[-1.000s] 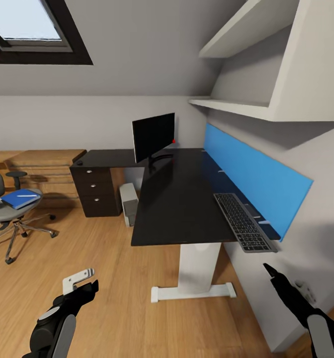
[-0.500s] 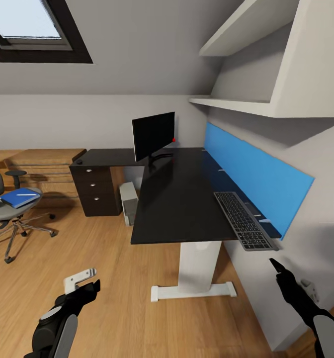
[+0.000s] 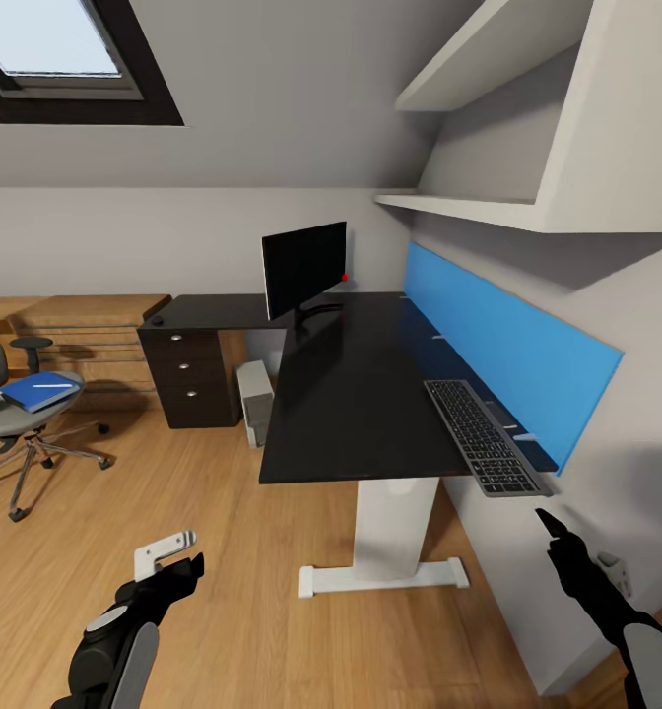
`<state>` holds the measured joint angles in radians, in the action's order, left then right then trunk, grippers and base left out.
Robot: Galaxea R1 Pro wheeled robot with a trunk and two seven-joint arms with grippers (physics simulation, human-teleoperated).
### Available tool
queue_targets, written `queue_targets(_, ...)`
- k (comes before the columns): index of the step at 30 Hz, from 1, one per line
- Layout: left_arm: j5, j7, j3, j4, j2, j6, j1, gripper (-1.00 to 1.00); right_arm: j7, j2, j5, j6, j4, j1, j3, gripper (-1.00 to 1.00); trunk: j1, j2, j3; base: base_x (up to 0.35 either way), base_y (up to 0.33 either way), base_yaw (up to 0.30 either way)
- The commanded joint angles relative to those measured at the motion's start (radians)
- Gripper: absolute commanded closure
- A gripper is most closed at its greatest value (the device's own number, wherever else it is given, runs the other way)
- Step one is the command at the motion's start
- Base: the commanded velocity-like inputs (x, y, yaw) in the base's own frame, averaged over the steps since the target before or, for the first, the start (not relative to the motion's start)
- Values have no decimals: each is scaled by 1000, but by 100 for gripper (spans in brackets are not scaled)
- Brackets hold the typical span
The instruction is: In the bedroom, organize the workspace by keeping the computer under the desk, ensuring the monitor is on the desk, placing the keyboard on the desk next to the monitor, placing the mouse on the desk next to the keyboard, moving the folder from the swivel chair onto the desk next to the mouse, stacking the notebook on top of the folder with the pen on top of the notebook, and positioning the swivel chair next to the desk.
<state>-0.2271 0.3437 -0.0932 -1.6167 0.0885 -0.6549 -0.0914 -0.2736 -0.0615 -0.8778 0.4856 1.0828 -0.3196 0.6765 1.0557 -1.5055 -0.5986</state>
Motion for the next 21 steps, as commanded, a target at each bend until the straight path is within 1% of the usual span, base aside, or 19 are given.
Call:
queue_targets(1, -11, 8, -1, -1, 1, -3, -1, -100, -1, 0, -4, 8, 0, -1, 3, -100, 0, -1, -1, 6, 0, 0)
queue_targets(9, -11, 5, 0, 2, 1, -3, -1, -100, 2, 1, -13, 6, -1, -1, 4, -100, 0, -1, -1, 137, 0, 0)
queue_targets(19, -11, 6, 1, 2, 1, -3, -1, -100, 3, 2, -16, 5, -3, -1, 5, -100, 0, -1, -1, 24, 0, 0)
queue_targets(21, -11, 8, 6, 2, 2, -2, -1, -100, 4, 4, -16, 5, -3, -2, 5, -100, 8, -15, -7, 3, 0, 0)
